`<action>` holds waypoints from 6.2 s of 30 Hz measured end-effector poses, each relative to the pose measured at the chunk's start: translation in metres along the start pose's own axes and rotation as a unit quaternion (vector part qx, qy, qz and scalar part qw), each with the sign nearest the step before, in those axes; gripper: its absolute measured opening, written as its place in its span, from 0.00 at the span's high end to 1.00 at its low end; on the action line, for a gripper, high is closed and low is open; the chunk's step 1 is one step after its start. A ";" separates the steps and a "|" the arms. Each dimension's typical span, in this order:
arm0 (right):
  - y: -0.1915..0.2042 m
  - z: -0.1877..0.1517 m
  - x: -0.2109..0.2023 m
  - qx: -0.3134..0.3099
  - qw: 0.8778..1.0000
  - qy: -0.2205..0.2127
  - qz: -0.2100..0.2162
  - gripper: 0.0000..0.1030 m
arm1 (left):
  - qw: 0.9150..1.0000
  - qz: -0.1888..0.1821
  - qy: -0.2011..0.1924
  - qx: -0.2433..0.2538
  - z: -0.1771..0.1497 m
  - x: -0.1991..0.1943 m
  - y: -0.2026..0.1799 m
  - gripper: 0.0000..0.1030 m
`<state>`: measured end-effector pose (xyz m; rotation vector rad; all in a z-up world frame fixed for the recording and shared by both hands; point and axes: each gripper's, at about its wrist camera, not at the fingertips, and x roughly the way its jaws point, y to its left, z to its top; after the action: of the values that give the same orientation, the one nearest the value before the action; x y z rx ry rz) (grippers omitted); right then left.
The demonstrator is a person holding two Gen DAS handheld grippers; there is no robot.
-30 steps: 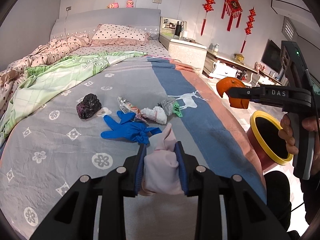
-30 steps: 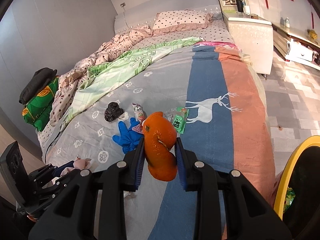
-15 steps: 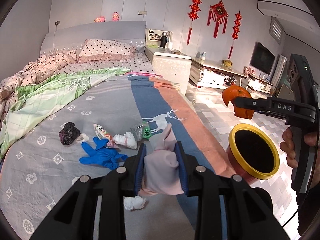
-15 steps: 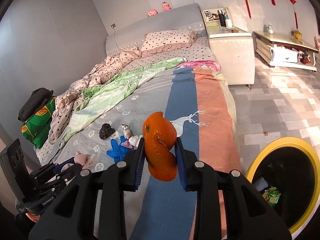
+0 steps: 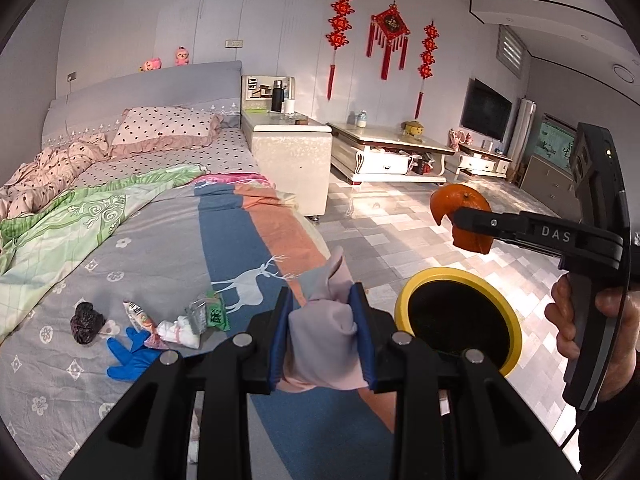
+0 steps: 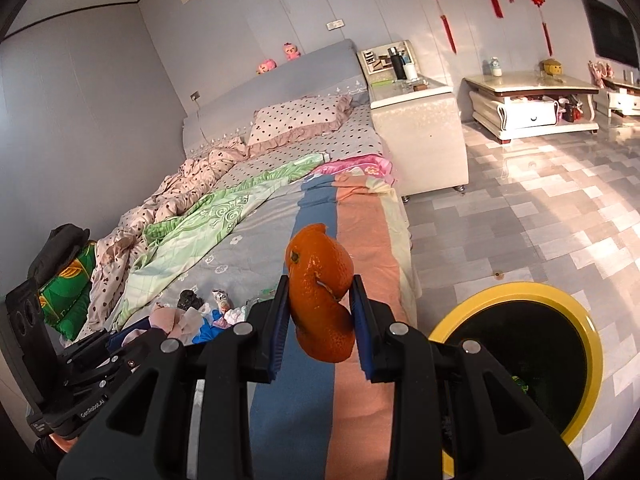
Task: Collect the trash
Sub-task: 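Carry both items over the yellow bin and open both grippers, then move both tools back over the bed toward the remaining trash, then grasp the black plastic bag with the left gripper while the right grasps the green snack packet, then carry the black bag and green packet over the yellow bin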
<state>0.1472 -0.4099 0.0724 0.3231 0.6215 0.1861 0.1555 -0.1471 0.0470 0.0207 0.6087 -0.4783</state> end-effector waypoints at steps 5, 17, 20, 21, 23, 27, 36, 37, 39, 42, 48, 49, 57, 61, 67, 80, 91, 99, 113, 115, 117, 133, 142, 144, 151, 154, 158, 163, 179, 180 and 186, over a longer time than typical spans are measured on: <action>-0.030 0.008 -0.025 0.018 1.000 -0.020 -0.015 0.73 | 1.000 -0.019 -0.001 0.016 0.014 0.012 -0.030 0.73; -0.099 0.008 -0.061 0.053 0.997 -0.032 -0.056 0.73 | 0.997 -0.067 0.016 0.041 0.022 0.056 -0.093 0.73; -0.111 0.005 -0.064 0.060 0.996 -0.031 -0.064 0.73 | 0.996 -0.079 0.024 0.045 0.018 0.067 -0.106 0.73; -0.115 0.003 -0.064 0.062 0.995 -0.030 -0.066 0.73 | 0.995 -0.084 0.026 0.046 0.015 0.068 -0.112 0.73; -0.122 0.000 -0.063 0.066 0.995 -0.027 -0.072 0.72 | 0.994 -0.090 0.031 0.047 0.013 0.075 -0.118 0.73; -0.133 -0.007 -0.057 0.076 0.994 -0.019 -0.082 0.72 | 0.993 -0.101 0.044 0.046 0.009 0.091 -0.130 0.73; -0.167 -0.021 -0.039 0.105 0.989 0.000 -0.100 0.72 | 0.989 -0.113 0.078 0.047 -0.009 0.129 -0.148 0.73; -0.170 -0.022 -0.036 0.106 0.989 0.003 -0.102 0.72 | 0.989 -0.114 0.081 0.045 -0.010 0.132 -0.150 0.73; -0.177 -0.025 -0.030 0.111 0.988 0.009 -0.105 0.72 | 0.988 -0.117 0.088 0.043 -0.014 0.140 -0.153 0.73; -0.186 -0.030 -0.024 0.119 0.987 0.015 -0.112 0.72 | 0.987 -0.119 0.096 0.048 -0.018 0.148 -0.158 0.73; -0.201 -0.036 -0.014 0.132 0.984 0.022 -0.120 0.71 | 0.985 -0.128 0.106 0.050 -0.024 0.154 -0.166 0.73; -0.202 -0.037 -0.013 0.133 0.984 0.022 -0.119 0.71 | 0.985 -0.130 0.107 0.049 -0.024 0.154 -0.166 0.73; -0.200 -0.037 -0.018 0.131 0.983 0.014 -0.129 0.66 | 0.984 -0.138 0.105 0.043 -0.020 0.148 -0.165 0.70; -0.202 -0.040 -0.022 0.137 0.980 0.009 -0.141 0.61 | 0.985 -0.135 0.100 0.041 -0.021 0.144 -0.161 0.58; -0.199 -0.043 -0.029 0.139 0.979 0.005 -0.151 0.54 | 0.988 -0.120 0.088 0.034 -0.018 0.134 -0.147 0.38; -0.153 -0.034 -0.015 0.118 0.985 0.016 -0.126 0.43 | 0.997 -0.047 0.061 0.007 -0.006 0.104 -0.062 0.28; -0.073 -0.014 0.033 0.074 0.994 0.031 -0.079 0.40 | 0.998 0.033 0.044 -0.044 -0.004 0.077 0.041 0.27; -0.003 -0.007 0.087 0.036 0.997 0.055 -0.034 0.38 | 0.991 0.095 0.041 -0.081 -0.008 0.064 0.119 0.27; 0.105 -0.019 0.201 -0.030 0.992 0.125 0.017 0.38 | 0.968 0.203 0.058 -0.138 -0.027 0.059 0.257 0.27; 0.115 -0.025 0.219 -0.036 0.989 0.139 0.022 0.38 | 0.963 0.216 0.063 -0.149 -0.030 0.061 0.277 0.27; 0.120 -0.031 0.238 -0.038 0.987 0.155 0.024 0.38 | 0.959 0.226 0.068 -0.158 -0.035 0.062 0.295 0.27; 0.138 -0.066 0.344 -0.048 0.970 0.239 0.025 0.38 | 0.941 0.259 0.110 -0.189 -0.065 0.102 0.371 0.27; 0.143 -0.078 0.374 -0.056 0.963 0.262 0.027 0.44 | 0.942 0.249 0.122 -0.188 -0.070 0.129 0.384 0.27; 0.143 -0.079 0.381 -0.056 0.962 0.264 0.024 0.48 | 0.943 0.246 0.122 -0.187 -0.070 0.133 0.385 0.29; 0.145 -0.084 0.393 -0.060 0.960 0.271 0.021 0.58 | 0.948 0.233 0.126 -0.174 -0.072 0.146 0.382 0.43; 0.145 -0.086 0.396 -0.063 0.960 0.274 0.018 0.61 | 0.949 0.232 0.130 -0.172 -0.073 0.152 0.381 0.51; 0.146 -0.088 0.397 -0.065 0.960 0.273 0.018 0.64 | 0.949 0.236 0.124 -0.170 -0.073 0.152 0.383 0.63; 0.147 -0.088 0.393 -0.070 0.961 0.266 0.014 0.70 | 0.949 0.239 0.115 -0.170 -0.069 0.147 0.384 0.78; 0.151 -0.071 0.354 -0.070 0.969 0.234 0.024 0.77 | 0.953 0.233 0.093 -0.169 -0.054 0.118 0.369 0.98; 0.150 -0.070 0.350 -0.069 0.970 0.232 0.025 0.77 | 0.954 0.232 0.091 -0.167 -0.053 0.115 0.367 0.98; 0.150 -0.067 0.323 -0.062 0.972 0.223 0.035 0.77 | 0.957 0.224 0.081 -0.167 -0.048 0.095 0.352 0.98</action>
<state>0.3537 -0.1681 -0.1009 0.1810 1.0397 0.3696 0.3515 0.1338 -0.0880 -0.1223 0.8150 0.0714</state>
